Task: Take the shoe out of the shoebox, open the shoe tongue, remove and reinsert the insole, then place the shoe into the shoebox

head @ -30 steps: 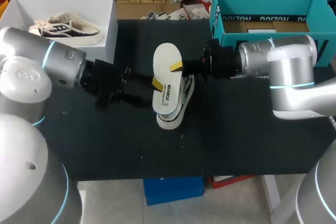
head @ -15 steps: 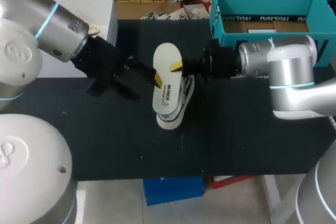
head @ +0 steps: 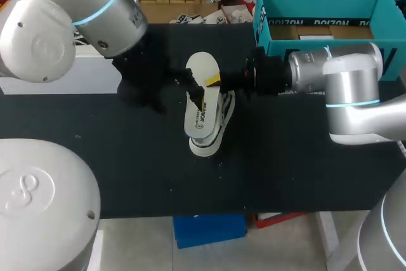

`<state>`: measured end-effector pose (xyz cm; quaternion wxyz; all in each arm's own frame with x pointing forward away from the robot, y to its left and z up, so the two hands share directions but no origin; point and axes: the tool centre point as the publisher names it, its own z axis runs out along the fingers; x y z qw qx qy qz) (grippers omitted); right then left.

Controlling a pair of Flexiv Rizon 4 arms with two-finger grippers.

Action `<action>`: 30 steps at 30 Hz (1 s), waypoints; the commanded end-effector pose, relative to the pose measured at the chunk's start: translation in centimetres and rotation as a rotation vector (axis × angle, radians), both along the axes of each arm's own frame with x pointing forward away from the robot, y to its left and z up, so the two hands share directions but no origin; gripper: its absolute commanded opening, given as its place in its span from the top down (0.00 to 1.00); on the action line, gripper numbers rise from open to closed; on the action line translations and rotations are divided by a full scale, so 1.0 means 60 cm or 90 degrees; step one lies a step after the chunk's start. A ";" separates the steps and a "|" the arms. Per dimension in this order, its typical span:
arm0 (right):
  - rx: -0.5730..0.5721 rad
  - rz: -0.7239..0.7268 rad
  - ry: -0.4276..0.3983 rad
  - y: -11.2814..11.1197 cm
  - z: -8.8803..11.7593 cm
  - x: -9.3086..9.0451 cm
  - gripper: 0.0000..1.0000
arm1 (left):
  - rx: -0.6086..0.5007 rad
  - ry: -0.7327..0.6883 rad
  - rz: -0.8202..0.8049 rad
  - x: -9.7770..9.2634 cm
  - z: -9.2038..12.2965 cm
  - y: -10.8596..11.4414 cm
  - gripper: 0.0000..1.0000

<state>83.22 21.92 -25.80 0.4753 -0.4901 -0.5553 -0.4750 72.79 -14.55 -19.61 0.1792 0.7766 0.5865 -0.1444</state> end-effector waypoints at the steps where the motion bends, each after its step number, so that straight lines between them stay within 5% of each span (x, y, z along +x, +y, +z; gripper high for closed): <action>1: -0.002 -0.001 0.000 0.001 0.000 -0.001 1.00 | 0.370 -0.120 0.035 0.011 0.004 -0.024 0.00; 21: -0.002 -0.001 0.000 0.001 0.000 -0.001 1.00 | 0.316 -0.062 0.074 0.012 -0.017 -0.044 0.00; 30: -0.002 -0.001 0.000 0.001 0.000 -0.001 1.00 | 0.322 -0.075 0.071 0.051 -0.009 -0.048 0.00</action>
